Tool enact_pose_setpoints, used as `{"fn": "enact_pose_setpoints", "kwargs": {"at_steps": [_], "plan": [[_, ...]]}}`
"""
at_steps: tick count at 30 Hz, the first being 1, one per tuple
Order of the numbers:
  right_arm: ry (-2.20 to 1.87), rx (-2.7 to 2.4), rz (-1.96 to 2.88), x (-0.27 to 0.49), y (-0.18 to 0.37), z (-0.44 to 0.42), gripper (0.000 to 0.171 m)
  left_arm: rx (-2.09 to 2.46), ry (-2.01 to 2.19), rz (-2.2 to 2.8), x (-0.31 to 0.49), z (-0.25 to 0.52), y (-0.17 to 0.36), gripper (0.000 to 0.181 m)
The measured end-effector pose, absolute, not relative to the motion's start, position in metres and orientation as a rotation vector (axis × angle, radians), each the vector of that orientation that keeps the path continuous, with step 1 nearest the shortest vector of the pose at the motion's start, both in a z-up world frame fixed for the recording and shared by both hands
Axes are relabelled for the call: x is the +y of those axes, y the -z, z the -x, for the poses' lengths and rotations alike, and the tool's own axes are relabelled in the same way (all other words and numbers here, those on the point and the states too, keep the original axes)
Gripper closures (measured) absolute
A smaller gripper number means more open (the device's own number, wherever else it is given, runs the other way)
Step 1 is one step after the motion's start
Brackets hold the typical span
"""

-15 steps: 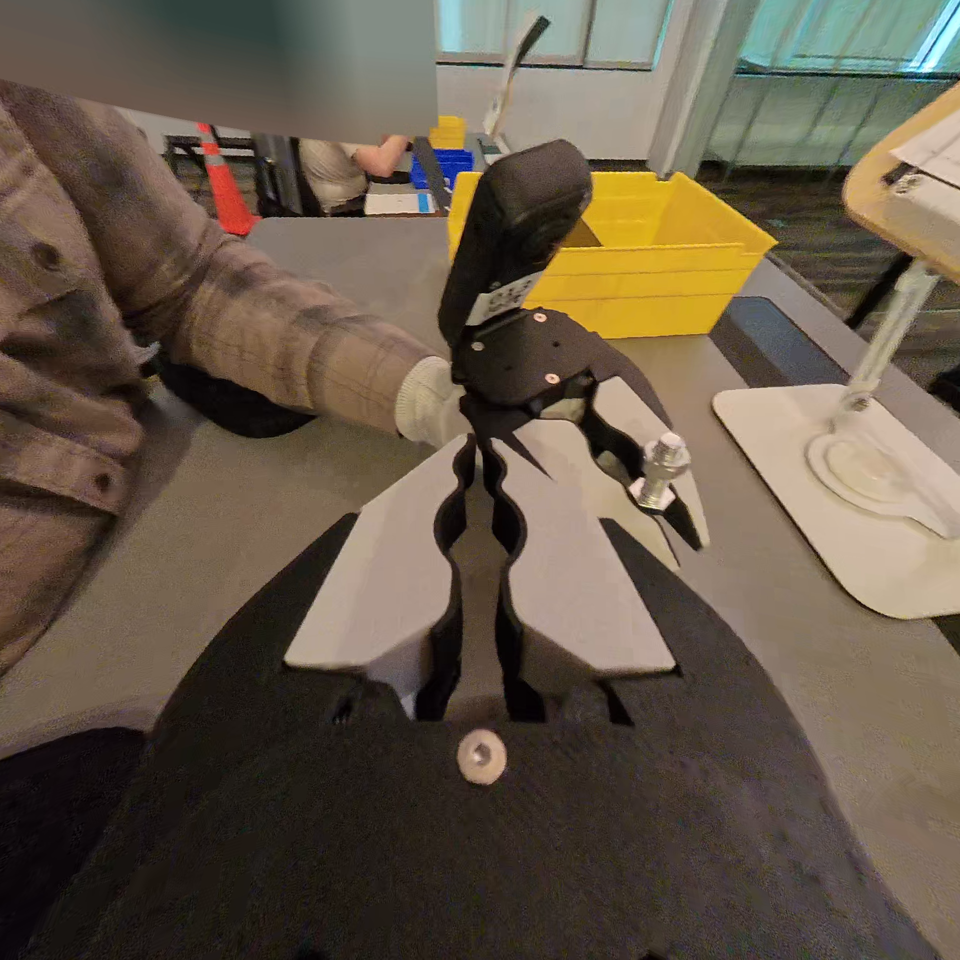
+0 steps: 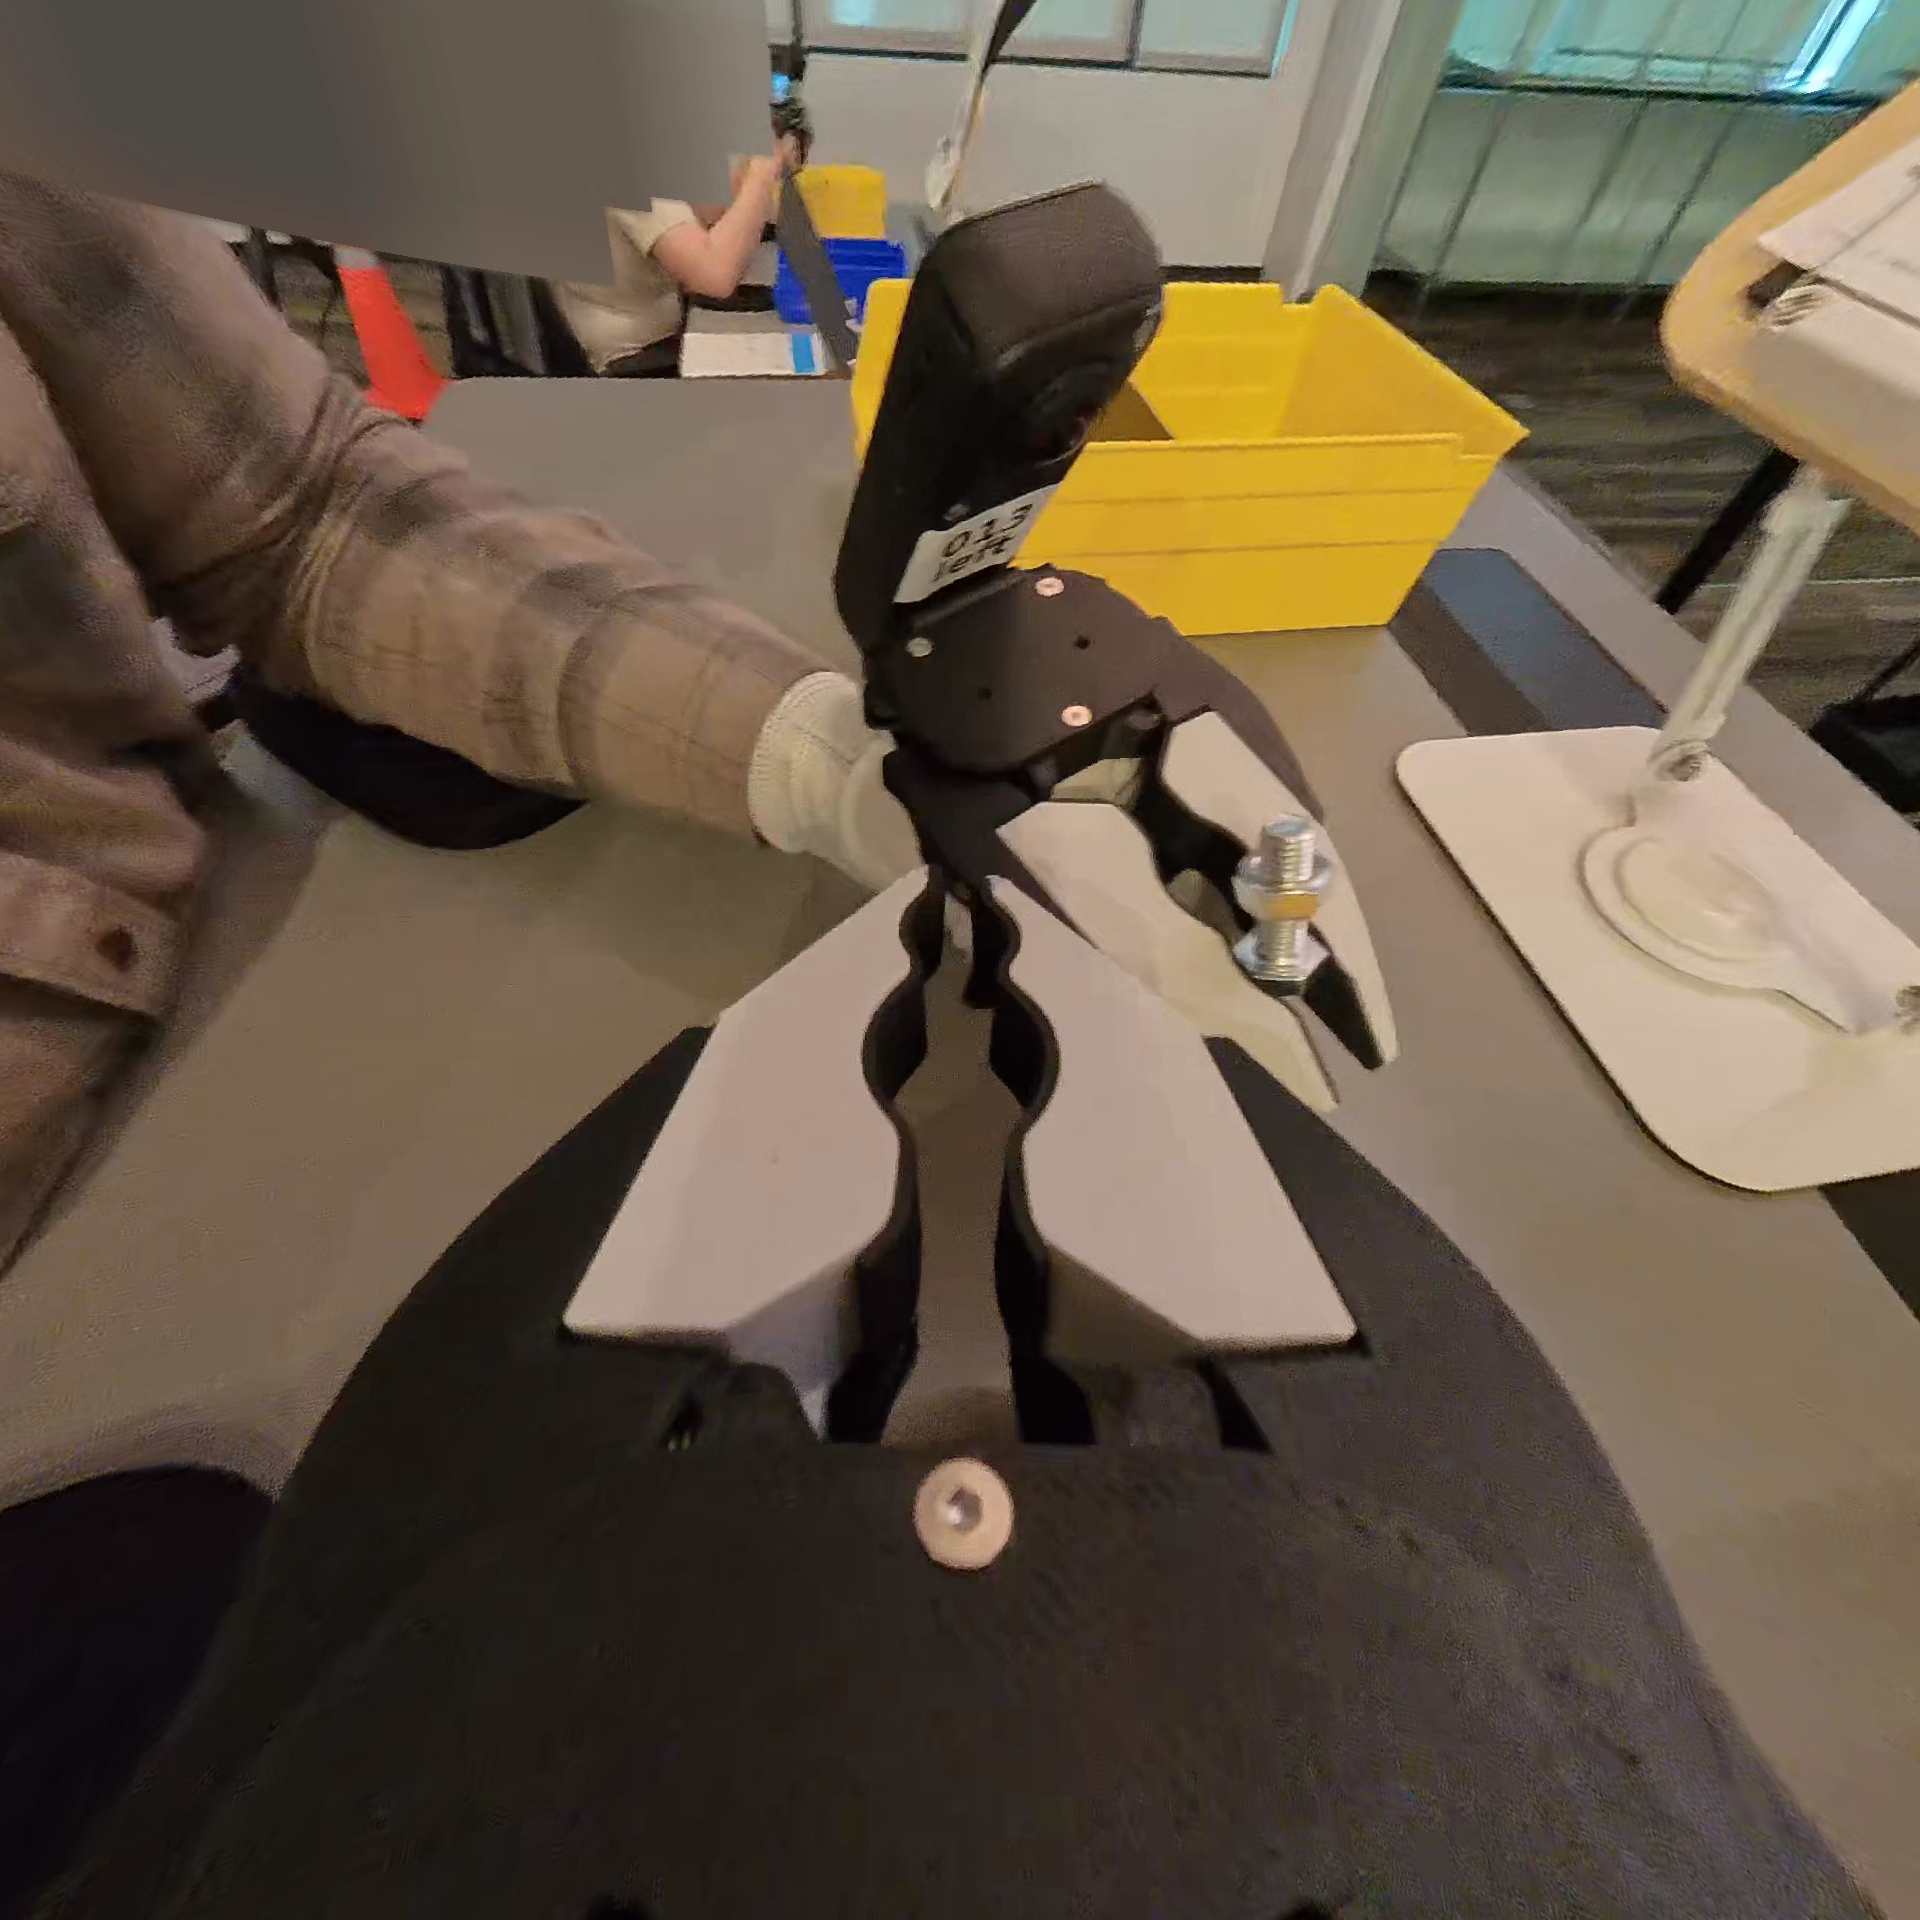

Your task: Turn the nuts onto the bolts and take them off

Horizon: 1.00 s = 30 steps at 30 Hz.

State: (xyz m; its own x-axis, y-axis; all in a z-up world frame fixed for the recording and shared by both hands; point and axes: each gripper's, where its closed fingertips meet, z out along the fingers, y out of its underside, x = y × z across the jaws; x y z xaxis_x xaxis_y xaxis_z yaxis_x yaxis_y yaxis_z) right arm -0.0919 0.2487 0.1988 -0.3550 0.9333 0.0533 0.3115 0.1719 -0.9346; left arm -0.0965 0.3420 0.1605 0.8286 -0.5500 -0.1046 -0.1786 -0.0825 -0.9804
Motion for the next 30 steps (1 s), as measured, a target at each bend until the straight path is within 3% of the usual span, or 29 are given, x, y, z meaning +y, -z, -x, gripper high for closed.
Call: {"fn": "enact_pose_setpoints", "kwargs": {"at_steps": [2,5,8,13,18,22,24,26,28,30], "plan": [[-1.072,-1.696,1.230,0.269,-0.199,0.100,0.133,0.590,0.339,1.650,0.341,0.094,-0.160,0.167],[-0.935,-1.628,1.256,0.286,-0.199,0.107,0.115,0.606,0.341,1.648,0.340,0.090,-0.159,0.167],[-0.892,-1.622,1.270,0.291,-0.195,0.112,0.122,0.617,0.342,1.642,0.339,0.088,-0.159,0.167],[-0.815,-1.593,1.294,0.304,-0.188,0.118,0.154,0.640,0.334,1.634,0.338,0.085,-0.159,0.167],[-0.879,-1.545,1.297,0.305,-0.195,0.116,0.154,0.632,0.343,1.604,0.337,0.084,-0.165,0.167],[-0.947,-1.453,1.301,0.312,-0.211,0.110,0.154,0.587,0.345,1.563,0.338,0.085,-0.176,0.132],[-0.946,-1.417,1.286,0.318,-0.224,0.101,0.154,0.555,0.341,1.538,0.339,0.088,-0.183,0.124],[-0.896,-1.372,1.279,0.334,-0.244,0.085,0.154,0.554,0.331,1.529,0.338,0.089,-0.184,0.140],[-0.811,-1.296,1.288,0.362,-0.269,0.062,0.155,0.554,0.306,1.529,0.338,0.093,-0.182,0.181],[-0.705,-1.237,1.326,0.397,-0.288,0.035,0.155,0.561,0.314,1.559,0.340,0.093,-0.176,0.181]]}}
